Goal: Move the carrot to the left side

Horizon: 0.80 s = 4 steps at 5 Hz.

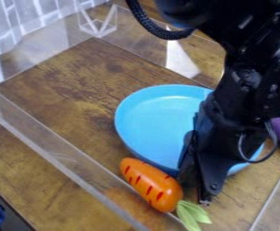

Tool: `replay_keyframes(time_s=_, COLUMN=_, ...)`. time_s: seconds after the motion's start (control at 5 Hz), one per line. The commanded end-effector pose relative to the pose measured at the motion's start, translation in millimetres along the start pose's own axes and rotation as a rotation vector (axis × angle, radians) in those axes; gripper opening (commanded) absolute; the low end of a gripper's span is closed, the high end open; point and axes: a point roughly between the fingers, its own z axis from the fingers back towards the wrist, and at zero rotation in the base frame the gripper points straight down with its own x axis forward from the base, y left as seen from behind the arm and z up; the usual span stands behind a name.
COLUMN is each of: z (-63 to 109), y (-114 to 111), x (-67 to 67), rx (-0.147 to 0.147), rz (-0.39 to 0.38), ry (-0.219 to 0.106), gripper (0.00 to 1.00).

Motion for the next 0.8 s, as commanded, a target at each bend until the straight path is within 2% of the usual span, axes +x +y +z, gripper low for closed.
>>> replay_keyframes(time_s=0.0, z=-4.0, y=2.5, x=-3.7, rx=0.006, rz=-0.013, ry=-0.006, gripper=0.0)
replay_keyframes(time_s=0.4, z=-12.9, y=6.1, x=9.1, rx=-0.016, rz=0.133, ry=0.014, gripper=0.0)
replay_keyframes(time_s=0.6, z=-6.9, y=12.6, x=-5.3, rx=-0.014, rz=0.172, ry=0.025, gripper=0.0)
